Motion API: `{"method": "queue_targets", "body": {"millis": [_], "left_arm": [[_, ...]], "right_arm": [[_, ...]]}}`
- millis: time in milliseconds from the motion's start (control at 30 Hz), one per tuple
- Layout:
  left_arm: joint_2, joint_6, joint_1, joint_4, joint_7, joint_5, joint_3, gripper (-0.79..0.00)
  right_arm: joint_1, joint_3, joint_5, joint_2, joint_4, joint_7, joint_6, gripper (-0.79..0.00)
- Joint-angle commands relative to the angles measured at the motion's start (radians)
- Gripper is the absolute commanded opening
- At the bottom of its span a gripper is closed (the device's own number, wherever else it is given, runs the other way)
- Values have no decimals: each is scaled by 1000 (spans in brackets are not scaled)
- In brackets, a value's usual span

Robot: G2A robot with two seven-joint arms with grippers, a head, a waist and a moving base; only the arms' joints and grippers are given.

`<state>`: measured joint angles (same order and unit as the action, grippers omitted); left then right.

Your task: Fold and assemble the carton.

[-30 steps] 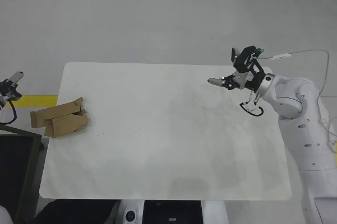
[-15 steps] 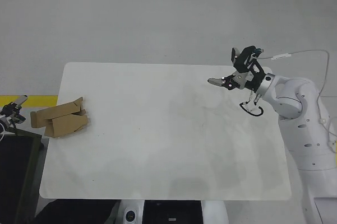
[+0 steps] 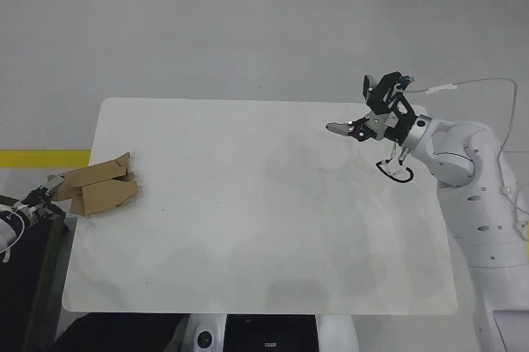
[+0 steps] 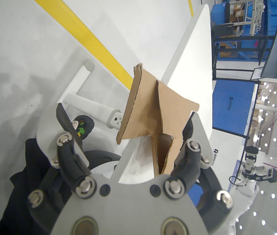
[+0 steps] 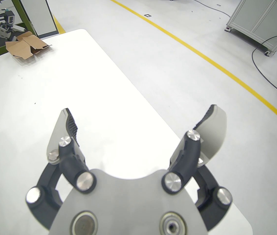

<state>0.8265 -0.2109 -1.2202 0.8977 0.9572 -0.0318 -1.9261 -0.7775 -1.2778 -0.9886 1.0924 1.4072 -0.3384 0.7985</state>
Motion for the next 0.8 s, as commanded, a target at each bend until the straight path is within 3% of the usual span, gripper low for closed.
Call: {"method": "queue_targets", "body": {"millis": [0,33,100,133,167,767], "left_arm": [[-1,0,6,-6,0,5,5,0],[-1,-3,8,-9,1,7,5,0],[-4,-8,14,-18,4,13,4,-459],[-4,-10,18,-25,6,23,3,-745],[-5,-13,22,-31,10,34,2,-785],[-14,-71,78,-51,113,204,2,-785]], "right_arm": [[0,0,0,0,0,0,0,0],[0,0,0,0,0,0,0,0],[0,0,0,0,0,0,0,0],[0,0,0,0,0,0,0,0],[0,0,0,0,0,0,0,0],[0,0,0,0,0,0,0,0]]}}
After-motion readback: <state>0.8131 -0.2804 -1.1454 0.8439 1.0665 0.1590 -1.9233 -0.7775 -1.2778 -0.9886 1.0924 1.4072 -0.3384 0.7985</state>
